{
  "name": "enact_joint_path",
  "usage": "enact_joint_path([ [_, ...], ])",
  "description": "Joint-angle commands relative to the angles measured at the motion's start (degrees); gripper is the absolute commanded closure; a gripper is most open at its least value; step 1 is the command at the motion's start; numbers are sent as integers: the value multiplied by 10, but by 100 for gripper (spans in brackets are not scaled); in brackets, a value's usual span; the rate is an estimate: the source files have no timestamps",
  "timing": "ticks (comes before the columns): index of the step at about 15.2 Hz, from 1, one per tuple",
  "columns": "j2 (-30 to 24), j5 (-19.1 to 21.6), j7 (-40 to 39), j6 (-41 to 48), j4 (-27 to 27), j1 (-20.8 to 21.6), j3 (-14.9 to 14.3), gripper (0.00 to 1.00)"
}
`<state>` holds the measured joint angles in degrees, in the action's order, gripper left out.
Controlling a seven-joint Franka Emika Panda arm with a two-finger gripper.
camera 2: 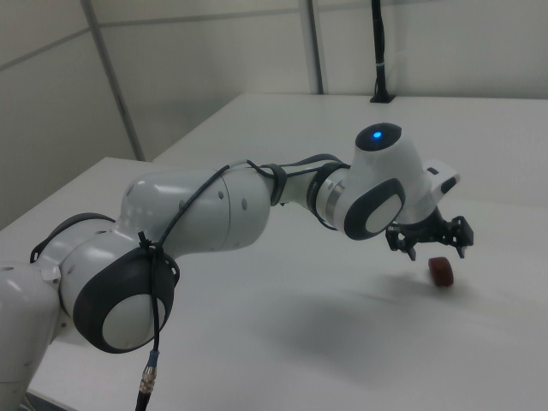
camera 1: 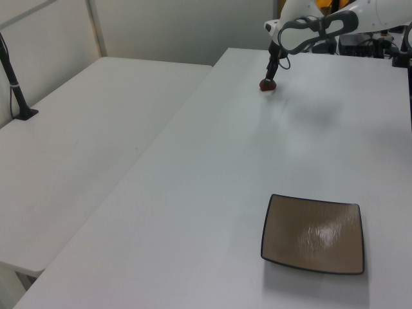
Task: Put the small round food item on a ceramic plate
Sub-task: 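Lower the open gripper around the dark red food item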
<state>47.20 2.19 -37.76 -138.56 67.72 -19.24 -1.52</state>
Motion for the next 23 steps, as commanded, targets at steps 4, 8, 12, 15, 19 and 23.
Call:
enact_joint_path([
  [4,13,6,-14,-10,-14,-4,3,0],
  [8,17,6,-13,-12,-14,-6,3,0],
  [12,16,6,-12,-12,-11,-7,3,0],
  [15,16,6,-9,-12,-9,-6,3,0],
  [19,18,1,-14,-14,-8,-7,2,0],
  [23,18,1,-14,-32,0,-7,3,3],
])
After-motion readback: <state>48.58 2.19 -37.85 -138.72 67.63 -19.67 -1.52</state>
